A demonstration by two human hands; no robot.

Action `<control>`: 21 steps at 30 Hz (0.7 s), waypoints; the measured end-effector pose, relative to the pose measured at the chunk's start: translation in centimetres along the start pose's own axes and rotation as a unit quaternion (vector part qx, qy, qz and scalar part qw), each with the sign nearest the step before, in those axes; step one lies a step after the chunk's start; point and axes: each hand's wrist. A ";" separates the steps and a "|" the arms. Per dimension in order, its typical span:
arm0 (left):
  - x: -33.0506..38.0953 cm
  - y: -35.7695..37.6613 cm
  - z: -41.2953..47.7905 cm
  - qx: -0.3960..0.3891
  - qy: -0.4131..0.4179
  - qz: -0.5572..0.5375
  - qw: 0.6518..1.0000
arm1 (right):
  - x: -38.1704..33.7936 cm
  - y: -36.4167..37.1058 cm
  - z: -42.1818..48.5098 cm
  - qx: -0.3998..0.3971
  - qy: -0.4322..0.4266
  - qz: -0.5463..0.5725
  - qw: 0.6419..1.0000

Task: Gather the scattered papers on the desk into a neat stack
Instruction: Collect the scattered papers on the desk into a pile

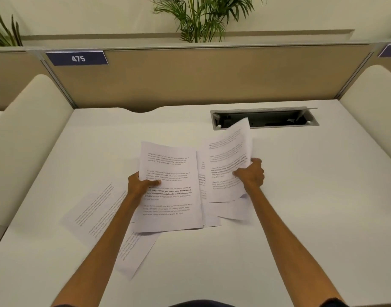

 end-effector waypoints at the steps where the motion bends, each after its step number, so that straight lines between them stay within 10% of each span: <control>1: -0.1 0.1 -0.1 -0.006 -0.004 -0.005 1.000 | -1.0 -0.8 0.1 -0.009 -0.019 0.019 1.000; 21: 0.9 2.1 0.0 -0.049 -0.144 -0.146 0.977 | -10.0 -4.8 -2.4 -0.245 -0.130 0.372 0.886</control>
Point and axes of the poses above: each hand's wrist, its own z-axis towards the middle knuckle, its own y-axis out of the palm, x = y × z, and after that the axes turned 2 degrees about z, right-handed
